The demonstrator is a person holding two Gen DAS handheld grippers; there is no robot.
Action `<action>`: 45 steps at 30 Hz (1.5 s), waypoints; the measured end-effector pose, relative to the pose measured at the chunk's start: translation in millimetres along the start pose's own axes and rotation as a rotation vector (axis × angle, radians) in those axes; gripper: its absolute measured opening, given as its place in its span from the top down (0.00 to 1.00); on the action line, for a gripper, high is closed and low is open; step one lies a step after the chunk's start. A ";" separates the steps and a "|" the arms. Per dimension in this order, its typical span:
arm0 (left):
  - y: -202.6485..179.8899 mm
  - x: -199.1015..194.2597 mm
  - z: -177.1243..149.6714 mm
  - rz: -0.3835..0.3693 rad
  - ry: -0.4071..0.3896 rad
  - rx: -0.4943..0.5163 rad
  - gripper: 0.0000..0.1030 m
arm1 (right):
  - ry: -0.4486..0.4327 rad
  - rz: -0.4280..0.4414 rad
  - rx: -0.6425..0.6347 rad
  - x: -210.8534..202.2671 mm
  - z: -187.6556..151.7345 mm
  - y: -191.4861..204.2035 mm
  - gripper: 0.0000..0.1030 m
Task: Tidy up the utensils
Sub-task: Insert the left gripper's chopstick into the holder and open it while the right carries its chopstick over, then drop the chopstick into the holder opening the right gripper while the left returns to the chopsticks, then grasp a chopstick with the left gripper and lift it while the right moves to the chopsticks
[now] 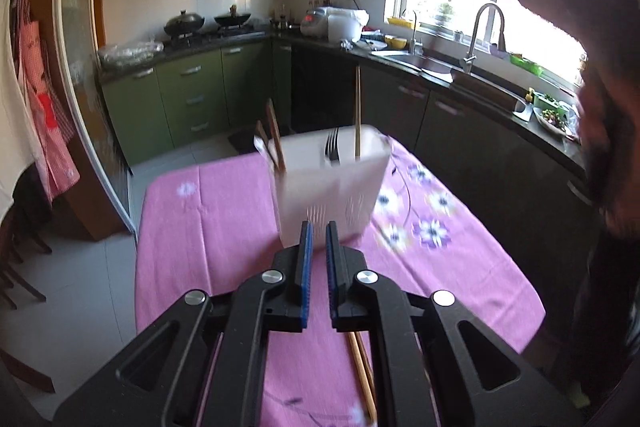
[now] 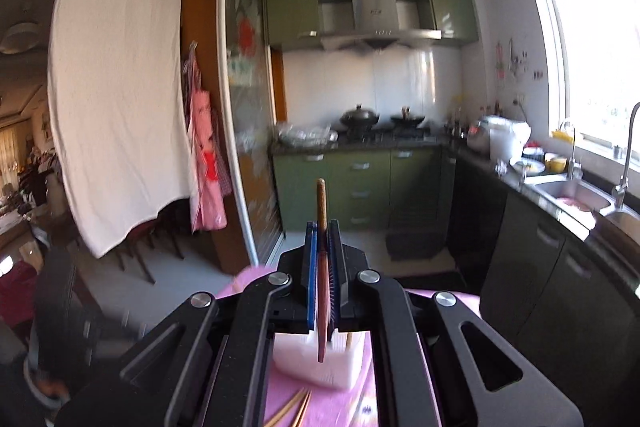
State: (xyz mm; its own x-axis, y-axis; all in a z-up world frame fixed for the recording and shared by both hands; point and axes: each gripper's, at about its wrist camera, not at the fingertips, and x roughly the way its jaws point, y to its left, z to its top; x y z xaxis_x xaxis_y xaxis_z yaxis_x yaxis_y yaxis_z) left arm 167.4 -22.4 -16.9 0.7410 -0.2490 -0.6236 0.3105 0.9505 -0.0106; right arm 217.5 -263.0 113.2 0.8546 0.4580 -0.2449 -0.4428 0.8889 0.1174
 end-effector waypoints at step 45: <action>-16.5 166.8 -57.9 -0.124 0.404 -0.095 0.88 | 0.439 -0.075 0.229 26.3 -244.7 -44.3 0.74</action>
State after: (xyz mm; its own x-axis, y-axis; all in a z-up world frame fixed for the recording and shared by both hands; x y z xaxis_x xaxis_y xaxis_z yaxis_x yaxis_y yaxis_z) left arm 251.5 -68.9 -166.0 0.4034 -0.2872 -0.8688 0.3121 0.9357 -0.1644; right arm 193.2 -292.4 -133.9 0.6650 0.3901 -0.6369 -0.2713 0.9207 0.2806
